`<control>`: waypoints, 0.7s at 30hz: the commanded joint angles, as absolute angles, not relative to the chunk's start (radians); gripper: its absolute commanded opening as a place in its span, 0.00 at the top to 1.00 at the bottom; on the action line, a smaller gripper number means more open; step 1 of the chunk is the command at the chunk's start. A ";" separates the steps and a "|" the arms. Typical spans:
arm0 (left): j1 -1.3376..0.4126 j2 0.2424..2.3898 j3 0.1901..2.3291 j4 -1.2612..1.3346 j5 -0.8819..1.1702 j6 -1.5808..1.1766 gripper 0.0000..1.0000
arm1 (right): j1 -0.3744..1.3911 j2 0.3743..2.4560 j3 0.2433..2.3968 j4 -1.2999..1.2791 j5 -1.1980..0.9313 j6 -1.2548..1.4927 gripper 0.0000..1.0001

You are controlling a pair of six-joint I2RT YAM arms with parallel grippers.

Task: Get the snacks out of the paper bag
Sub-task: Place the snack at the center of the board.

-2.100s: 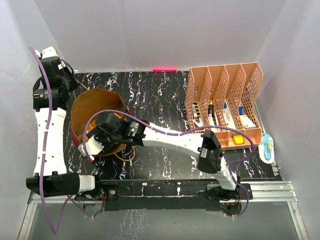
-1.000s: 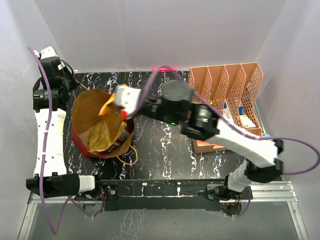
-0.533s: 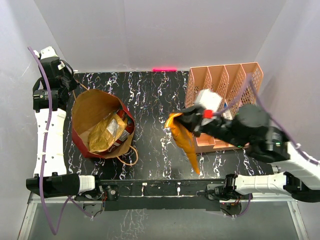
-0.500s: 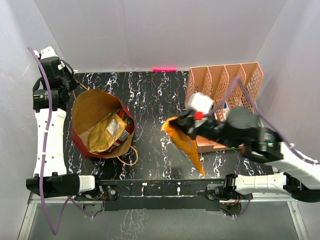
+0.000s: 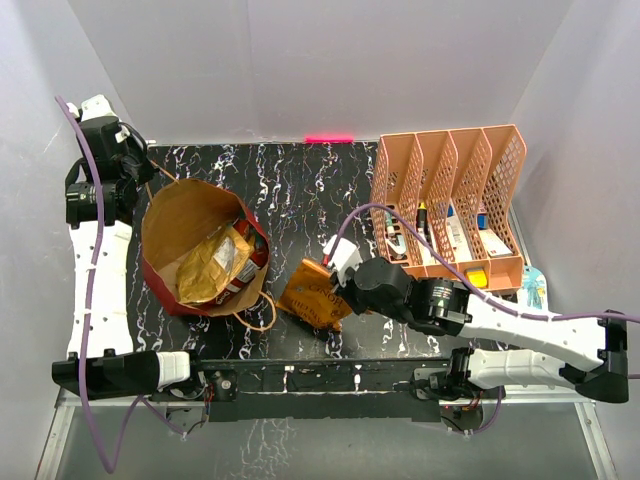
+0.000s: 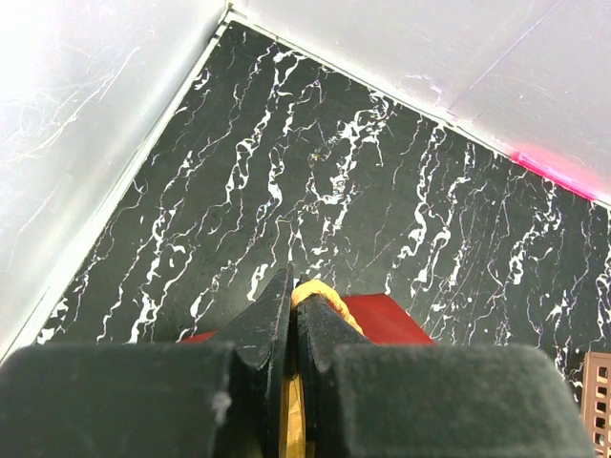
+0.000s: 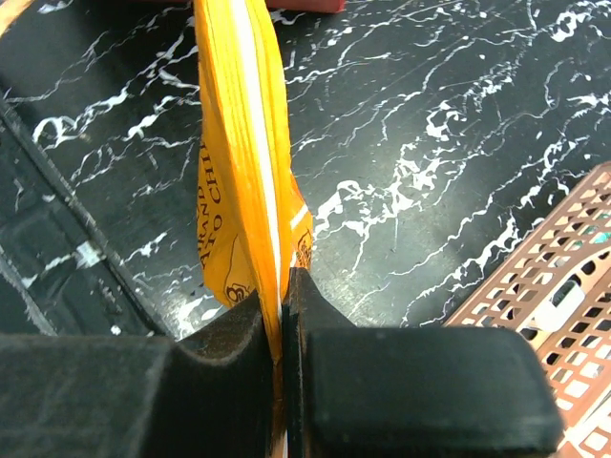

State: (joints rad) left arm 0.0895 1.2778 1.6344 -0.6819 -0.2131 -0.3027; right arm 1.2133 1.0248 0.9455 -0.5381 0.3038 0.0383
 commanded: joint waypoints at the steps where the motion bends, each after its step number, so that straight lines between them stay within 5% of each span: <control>1: 0.091 1.234 1.633 -0.636 -0.200 -0.299 1.00 | 1.139 1.031 0.945 -0.423 0.306 0.079 0.92; 9: 0.091 1.222 1.622 -0.631 -0.198 -0.298 1.00 | 0.915 1.125 0.997 -0.334 0.106 -0.103 0.92; 16: 0.091 1.214 1.621 -0.630 -0.184 -0.305 1.00 | 0.671 1.442 1.136 -0.092 0.083 -0.340 0.92; 18: 0.091 1.215 1.629 -0.636 -0.179 -0.307 1.00 | 0.624 1.585 1.266 -0.082 0.095 -0.358 0.83; 21: 0.091 1.210 1.634 -0.645 -0.178 -0.307 1.00 | 0.619 1.750 1.432 -0.134 0.169 -0.384 0.55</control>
